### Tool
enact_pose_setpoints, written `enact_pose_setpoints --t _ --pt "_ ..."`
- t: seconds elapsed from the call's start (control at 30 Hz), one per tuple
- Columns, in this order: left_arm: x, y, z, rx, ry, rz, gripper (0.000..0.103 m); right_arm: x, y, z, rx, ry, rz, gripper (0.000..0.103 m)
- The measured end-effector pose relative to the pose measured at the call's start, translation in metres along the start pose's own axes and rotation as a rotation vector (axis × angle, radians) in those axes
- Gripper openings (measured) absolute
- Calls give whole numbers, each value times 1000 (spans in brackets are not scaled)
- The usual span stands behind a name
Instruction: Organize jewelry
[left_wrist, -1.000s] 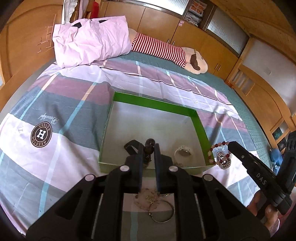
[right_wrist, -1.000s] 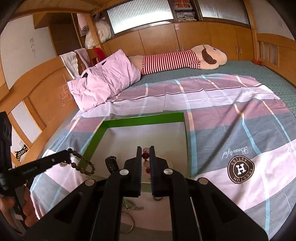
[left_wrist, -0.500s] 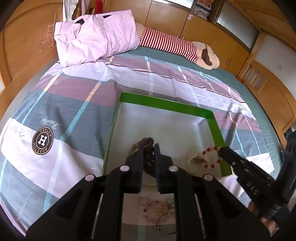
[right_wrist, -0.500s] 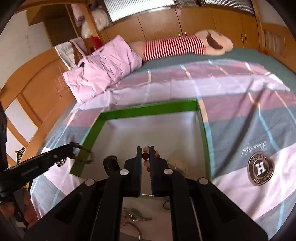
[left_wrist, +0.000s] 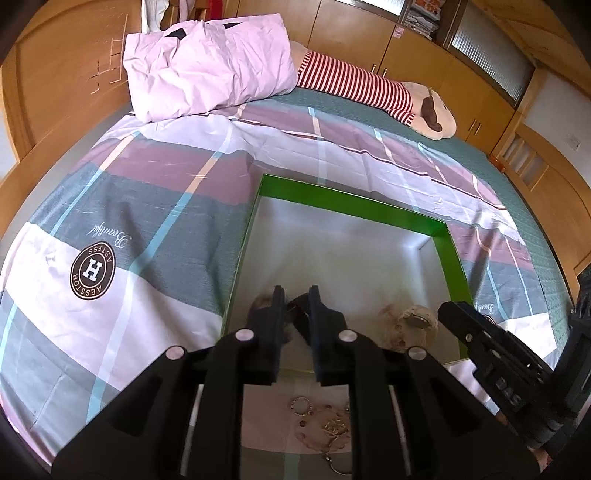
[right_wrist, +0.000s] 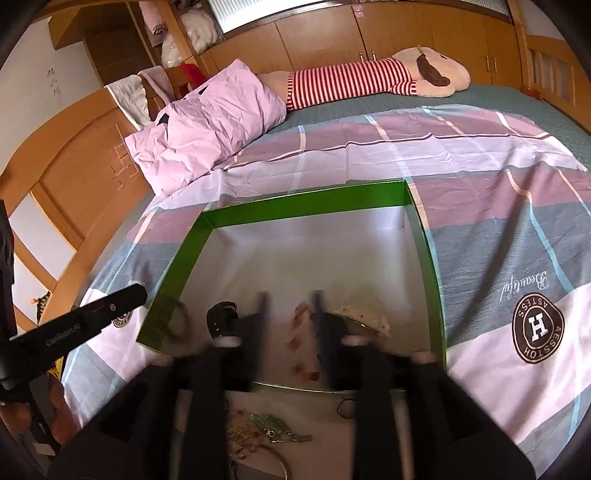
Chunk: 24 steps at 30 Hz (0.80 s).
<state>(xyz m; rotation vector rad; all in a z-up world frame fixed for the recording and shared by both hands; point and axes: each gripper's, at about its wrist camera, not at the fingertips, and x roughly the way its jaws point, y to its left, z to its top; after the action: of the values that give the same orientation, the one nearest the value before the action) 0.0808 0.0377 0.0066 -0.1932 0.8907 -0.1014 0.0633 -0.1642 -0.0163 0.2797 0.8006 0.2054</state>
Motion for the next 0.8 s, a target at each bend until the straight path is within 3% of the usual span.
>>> enact_pose_setpoints --t 0.17,0.3,0.4,0.57,0.8 --pt "-7 -3 -4 21 -3 -12 22 -15 4 0 -10 -13 29 51" --pt "-18 -8 -13 50 19 -38 28 -24 12 -13 -53 52 49 51" --pt "-27 -9 -25 67 27 -19 28 -25 23 -29 -127 126 54 32" --pt "-26 -13 -37 95 53 -2 35 -3 48 -59 -274 234 1 32" --pt "-19 -8 -44 91 94 20 45 44 50 -84 -282 377 -45 32"
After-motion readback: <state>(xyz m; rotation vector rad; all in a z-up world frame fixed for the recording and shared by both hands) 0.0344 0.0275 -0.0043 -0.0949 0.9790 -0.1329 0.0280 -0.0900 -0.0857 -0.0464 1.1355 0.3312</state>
